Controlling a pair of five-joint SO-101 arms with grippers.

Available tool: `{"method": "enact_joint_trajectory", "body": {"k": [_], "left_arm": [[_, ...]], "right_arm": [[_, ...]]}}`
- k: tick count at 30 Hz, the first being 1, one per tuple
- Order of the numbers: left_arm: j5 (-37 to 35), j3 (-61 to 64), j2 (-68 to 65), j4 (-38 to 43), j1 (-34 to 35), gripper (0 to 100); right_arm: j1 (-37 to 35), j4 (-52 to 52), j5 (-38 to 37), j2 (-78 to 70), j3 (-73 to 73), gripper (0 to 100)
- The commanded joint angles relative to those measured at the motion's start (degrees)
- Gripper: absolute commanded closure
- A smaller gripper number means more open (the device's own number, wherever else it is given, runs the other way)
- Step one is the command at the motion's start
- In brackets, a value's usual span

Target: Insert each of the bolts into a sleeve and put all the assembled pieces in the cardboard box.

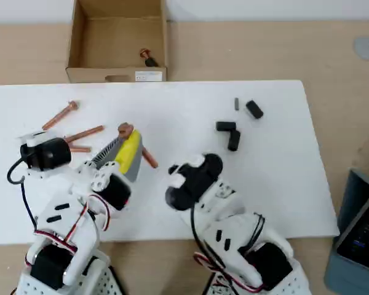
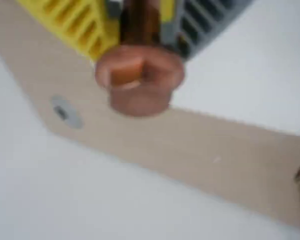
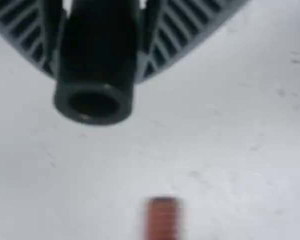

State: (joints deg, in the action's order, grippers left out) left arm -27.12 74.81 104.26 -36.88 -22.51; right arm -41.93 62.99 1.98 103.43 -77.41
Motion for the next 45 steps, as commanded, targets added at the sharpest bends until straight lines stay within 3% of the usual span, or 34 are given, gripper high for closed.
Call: {"method": "enact_joint_trajectory", "body": {"k": [1, 11, 34, 39, 45], "left_arm": [[-0.5, -0.8, 0.3, 3.1, -0.6, 100], [-0.5, -0.3, 0.1, 2.8, -6.2, 100], [2.3, 6.6, 0.0, 2.7, -7.5, 100], [2.3, 5.3, 0.1, -4.0, -13.5, 100], [2.3, 3.9, 0.1, -12.1, -14.9, 100]], "right_arm": [[-2.5, -1.6, -0.5, 6.1, 0.1, 98.9], [-2.6, -1.7, -2.1, 6.1, 0.3, 98.9], [-2.6, -1.7, -3.3, 6.1, 4.4, 98.9], [-2.6, -1.7, -3.3, 6.1, 4.4, 98.9], [-2.5, -1.7, -3.3, 6.1, 4.4, 98.9]]}}
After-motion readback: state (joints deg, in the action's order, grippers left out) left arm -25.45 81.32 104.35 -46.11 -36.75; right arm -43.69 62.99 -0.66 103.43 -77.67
